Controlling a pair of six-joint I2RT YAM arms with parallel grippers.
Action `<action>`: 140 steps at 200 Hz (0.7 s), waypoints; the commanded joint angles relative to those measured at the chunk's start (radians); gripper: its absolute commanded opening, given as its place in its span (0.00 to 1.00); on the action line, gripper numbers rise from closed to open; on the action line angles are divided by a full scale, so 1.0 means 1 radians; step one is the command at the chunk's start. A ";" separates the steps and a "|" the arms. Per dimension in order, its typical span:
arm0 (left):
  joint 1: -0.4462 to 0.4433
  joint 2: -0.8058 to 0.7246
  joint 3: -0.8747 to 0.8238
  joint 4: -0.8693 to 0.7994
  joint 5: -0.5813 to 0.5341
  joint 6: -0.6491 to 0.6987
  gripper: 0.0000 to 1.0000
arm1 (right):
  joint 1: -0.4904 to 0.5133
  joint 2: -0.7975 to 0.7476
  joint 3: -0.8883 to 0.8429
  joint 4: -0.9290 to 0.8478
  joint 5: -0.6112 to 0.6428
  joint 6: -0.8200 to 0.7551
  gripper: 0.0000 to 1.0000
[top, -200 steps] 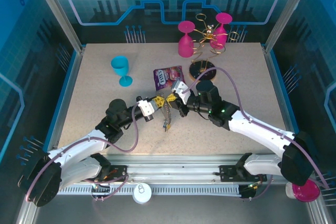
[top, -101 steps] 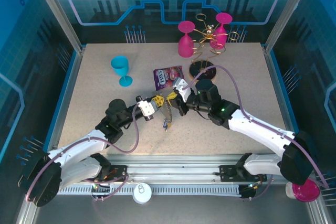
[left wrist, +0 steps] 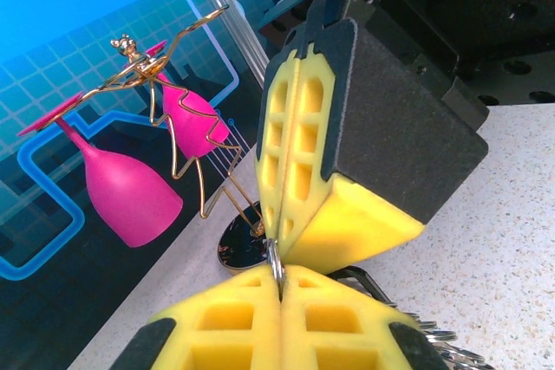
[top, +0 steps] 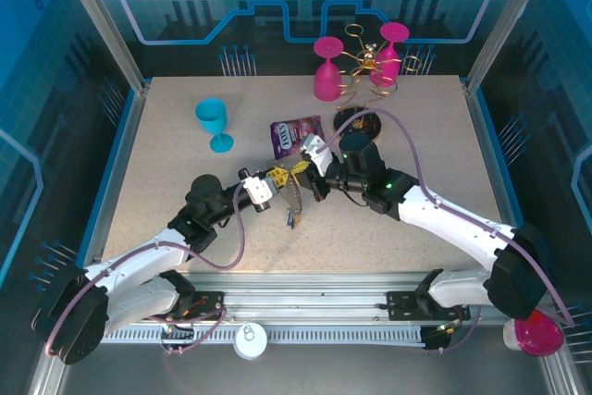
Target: Put the keys on the keyring
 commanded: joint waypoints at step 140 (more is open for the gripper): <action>-0.015 -0.027 -0.001 0.097 0.077 -0.036 0.00 | -0.082 0.067 0.166 -0.217 -0.090 0.007 0.00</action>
